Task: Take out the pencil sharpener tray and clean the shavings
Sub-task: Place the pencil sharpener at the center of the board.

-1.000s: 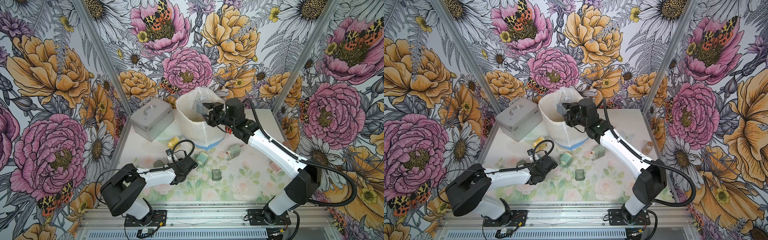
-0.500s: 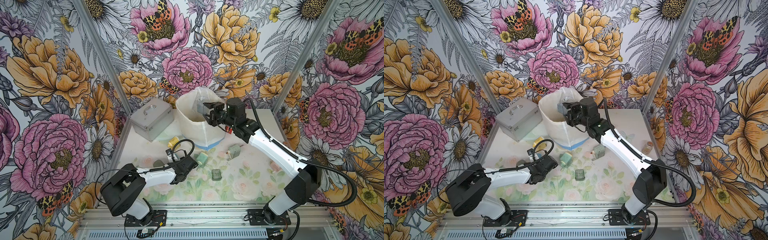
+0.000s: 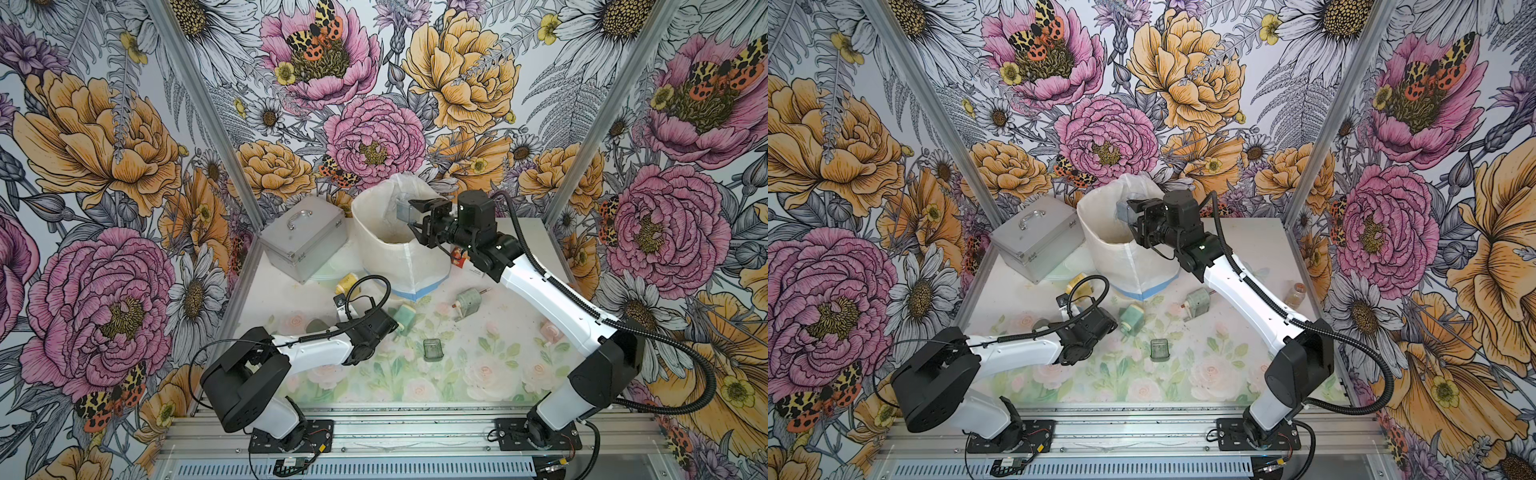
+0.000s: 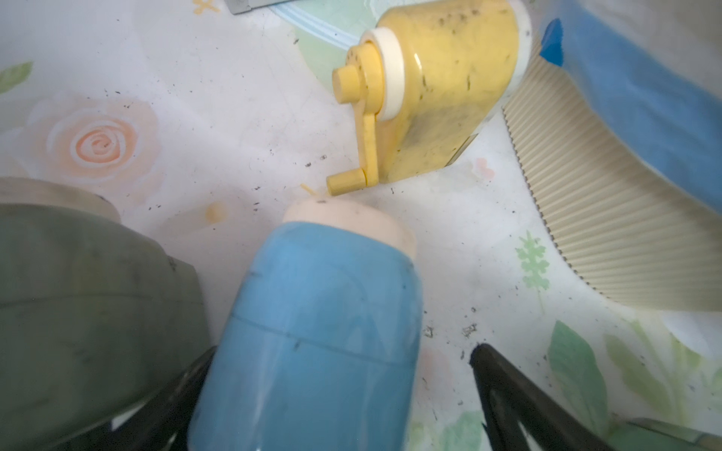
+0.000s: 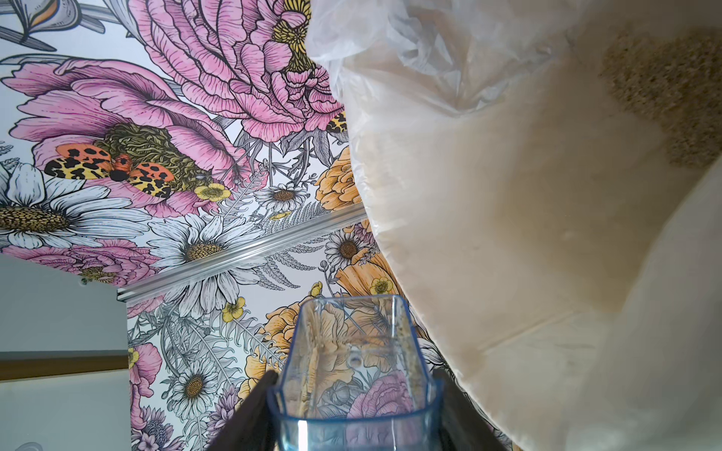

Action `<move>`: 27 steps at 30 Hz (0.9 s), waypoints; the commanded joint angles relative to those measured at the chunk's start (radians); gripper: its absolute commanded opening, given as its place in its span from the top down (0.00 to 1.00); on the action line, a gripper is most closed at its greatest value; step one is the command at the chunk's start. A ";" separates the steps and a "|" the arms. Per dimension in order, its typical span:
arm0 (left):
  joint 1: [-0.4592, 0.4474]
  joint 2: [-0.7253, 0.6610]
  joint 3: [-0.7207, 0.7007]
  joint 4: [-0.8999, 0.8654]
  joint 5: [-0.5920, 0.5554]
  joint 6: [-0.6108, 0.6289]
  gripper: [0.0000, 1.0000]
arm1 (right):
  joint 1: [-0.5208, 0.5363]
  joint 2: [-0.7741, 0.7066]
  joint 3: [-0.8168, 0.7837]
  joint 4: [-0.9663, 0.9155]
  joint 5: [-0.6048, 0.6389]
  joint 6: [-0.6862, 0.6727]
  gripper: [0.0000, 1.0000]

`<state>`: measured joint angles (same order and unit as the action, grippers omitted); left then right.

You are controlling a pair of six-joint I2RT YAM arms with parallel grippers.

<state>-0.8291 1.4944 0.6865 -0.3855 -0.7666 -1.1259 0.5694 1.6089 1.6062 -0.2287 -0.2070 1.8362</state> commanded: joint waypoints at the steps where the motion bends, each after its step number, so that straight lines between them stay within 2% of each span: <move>1: -0.008 -0.005 0.035 -0.014 -0.024 0.030 0.01 | -0.012 -0.019 0.016 -0.039 -0.003 -0.038 0.72; 9: -0.027 -0.055 0.050 -0.052 -0.080 0.042 0.01 | -0.037 -0.065 -0.101 -0.041 -0.012 -0.036 0.72; 17: -0.043 -0.172 0.050 -0.057 -0.155 0.118 0.01 | -0.075 -0.087 -0.088 -0.058 -0.080 -0.093 0.72; 22: -0.042 -0.236 0.031 -0.057 -0.183 0.158 0.01 | -0.087 -0.071 -0.059 -0.058 -0.177 -0.167 0.72; 27: -0.033 -0.280 0.036 -0.055 -0.202 0.300 0.01 | -0.104 -0.051 -0.023 -0.058 -0.285 -0.327 0.71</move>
<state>-0.8665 1.2442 0.7200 -0.4381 -0.9165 -0.9318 0.4751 1.5528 1.5330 -0.2924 -0.3950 1.6348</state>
